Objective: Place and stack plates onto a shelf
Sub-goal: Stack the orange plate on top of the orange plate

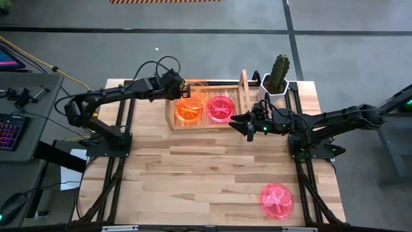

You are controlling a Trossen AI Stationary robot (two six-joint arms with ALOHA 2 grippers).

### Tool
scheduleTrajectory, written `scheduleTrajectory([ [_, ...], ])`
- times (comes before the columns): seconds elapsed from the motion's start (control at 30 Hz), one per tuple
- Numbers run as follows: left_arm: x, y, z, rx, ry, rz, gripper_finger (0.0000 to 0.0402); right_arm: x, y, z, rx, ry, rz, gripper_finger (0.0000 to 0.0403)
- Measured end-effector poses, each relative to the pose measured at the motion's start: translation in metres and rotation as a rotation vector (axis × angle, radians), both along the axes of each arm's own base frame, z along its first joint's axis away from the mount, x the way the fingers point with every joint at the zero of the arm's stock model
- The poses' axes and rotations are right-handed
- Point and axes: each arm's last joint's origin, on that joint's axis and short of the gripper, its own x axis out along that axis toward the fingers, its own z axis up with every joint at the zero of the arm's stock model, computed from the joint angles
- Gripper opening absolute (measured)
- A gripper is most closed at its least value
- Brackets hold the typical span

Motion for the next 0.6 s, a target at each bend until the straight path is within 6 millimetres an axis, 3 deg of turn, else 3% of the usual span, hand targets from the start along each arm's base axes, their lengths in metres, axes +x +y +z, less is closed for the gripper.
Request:
scheduleTrajectory([
  [0.43, 0.0013, -0.0070, -0.0062, 0.037, 0.015, 0.055, 0.0000, 0.0000, 0.0000, 0.0000, 0.001, 0.000, -0.001, 0.0222],
  [0.6, 0.0038, -0.0072, -0.0001, 0.031, -0.063, 0.021, 0.0000, -0.0010, -0.0059, 0.0003, 0.196, -0.057, -0.174, 0.0222],
])
